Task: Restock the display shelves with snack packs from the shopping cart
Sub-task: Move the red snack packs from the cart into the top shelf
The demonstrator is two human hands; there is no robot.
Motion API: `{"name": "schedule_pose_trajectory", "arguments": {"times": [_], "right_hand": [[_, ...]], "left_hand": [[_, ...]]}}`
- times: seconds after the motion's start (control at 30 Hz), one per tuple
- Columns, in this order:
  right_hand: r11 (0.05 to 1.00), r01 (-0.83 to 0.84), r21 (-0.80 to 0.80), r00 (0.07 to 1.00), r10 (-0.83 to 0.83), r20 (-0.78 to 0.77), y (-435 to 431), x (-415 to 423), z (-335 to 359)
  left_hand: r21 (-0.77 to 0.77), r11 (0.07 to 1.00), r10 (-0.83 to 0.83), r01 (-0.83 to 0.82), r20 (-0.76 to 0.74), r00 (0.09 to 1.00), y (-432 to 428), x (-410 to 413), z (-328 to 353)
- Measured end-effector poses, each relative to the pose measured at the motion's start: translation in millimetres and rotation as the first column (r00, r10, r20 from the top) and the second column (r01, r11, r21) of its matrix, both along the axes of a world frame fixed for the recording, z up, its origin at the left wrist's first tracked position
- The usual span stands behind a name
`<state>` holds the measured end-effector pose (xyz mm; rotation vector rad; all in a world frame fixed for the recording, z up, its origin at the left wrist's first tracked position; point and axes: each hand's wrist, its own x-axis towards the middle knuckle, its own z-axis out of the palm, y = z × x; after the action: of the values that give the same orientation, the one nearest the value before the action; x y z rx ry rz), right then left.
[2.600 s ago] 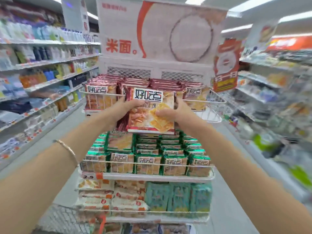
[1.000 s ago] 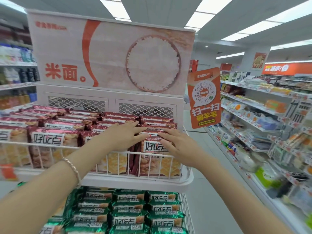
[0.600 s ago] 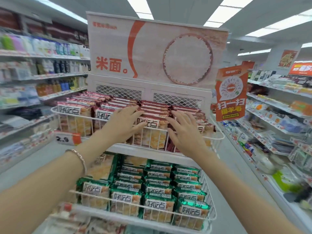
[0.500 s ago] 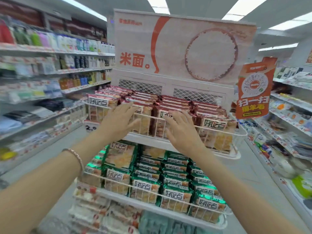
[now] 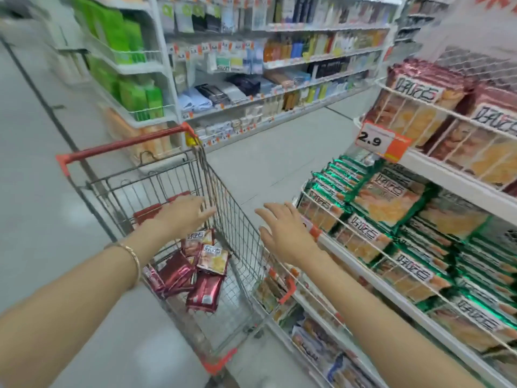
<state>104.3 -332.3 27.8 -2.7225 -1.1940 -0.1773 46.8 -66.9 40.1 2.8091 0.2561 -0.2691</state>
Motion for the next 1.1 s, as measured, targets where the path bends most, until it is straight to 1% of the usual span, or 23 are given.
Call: {"name": "schedule_pose_trajectory", "arguments": {"times": [0.17,0.3,0.43,0.53,0.6,0.63,0.67,0.7,0.77,0.8,0.83,0.87,0.9,0.93,0.97,1.03,1.07,1.1], "right_hand": [[0.984,-0.131,-0.121,0.982,0.113,-0.149,65,22,-60],[0.955,-0.237,-0.179,0.944,0.184,-0.273,103,51,-121],[0.939,-0.247,-0.237,0.9,0.132,-0.416,127,64,-183],[0.961,-0.167,-0.221,0.817,0.01,-0.576,134,71,-236],[0.972,-0.051,-0.23,0.73,-0.121,-0.673,137,77,-276],[0.97,0.014,-0.242,0.668,-0.189,-0.72,139,81,-299],[0.969,0.087,-0.232,0.585,-0.239,-0.775,142,85,-318],[0.959,0.174,-0.223,0.468,-0.28,-0.838,145,89,-340],[0.899,0.368,-0.235,0.226,-0.332,-0.916,151,97,-384],[0.853,0.454,-0.257,0.124,-0.347,-0.93,155,103,-407],[0.801,0.536,-0.266,0.044,-0.341,-0.939,160,106,-423],[0.747,0.607,-0.271,-0.007,-0.335,-0.942,165,108,-441],[0.7,0.666,-0.259,-0.032,-0.321,-0.947,171,109,-452],[0.646,0.715,-0.267,-0.071,-0.313,-0.947,178,112,-466],[0.576,0.764,-0.292,-0.135,-0.3,-0.944,185,112,-476],[0.485,0.802,-0.348,-0.221,-0.3,-0.928,194,111,-488],[0.477,0.803,-0.357,-0.222,-0.317,-0.922,192,112,-496],[0.501,0.776,-0.383,-0.235,-0.335,-0.913,192,111,-490]], "left_hand": [[-0.084,0.982,0.15,-0.168,-0.188,0.971,46,-9,-65],[-0.154,0.927,0.285,-0.341,-0.3,0.91,75,-4,-129],[-0.212,0.875,0.344,-0.436,-0.363,0.866,85,5,-185],[-0.244,0.83,0.382,-0.501,-0.406,0.83,85,17,-221],[-0.242,0.815,0.386,-0.526,-0.451,0.805,85,26,-246],[-0.24,0.806,0.387,-0.541,-0.479,0.788,86,31,-259],[-0.242,0.792,0.393,-0.561,-0.502,0.77,87,36,-274],[-0.238,0.776,0.412,-0.584,-0.51,0.755,89,41,-288],[-0.215,0.736,0.474,-0.642,-0.514,0.715,93,52,-315],[-0.206,0.715,0.499,-0.668,-0.518,0.695,94,58,-324],[-0.212,0.686,0.521,-0.696,-0.525,0.673,95,63,-334],[-0.222,0.645,0.554,-0.731,-0.523,0.648,95,68,-340],[-0.232,0.592,0.593,-0.772,-0.523,0.612,96,73,-348],[-0.248,0.527,0.624,-0.813,-0.536,0.568,97,76,-354],[-0.261,0.467,0.648,-0.845,-0.549,0.527,99,79,-361],[-0.311,0.315,0.687,-0.897,-0.578,0.442,102,84,-373],[-0.349,0.234,0.702,-0.908,-0.586,0.406,102,85,-376],[-0.382,0.176,0.704,-0.907,-0.596,0.387,101,86,-377]]}}
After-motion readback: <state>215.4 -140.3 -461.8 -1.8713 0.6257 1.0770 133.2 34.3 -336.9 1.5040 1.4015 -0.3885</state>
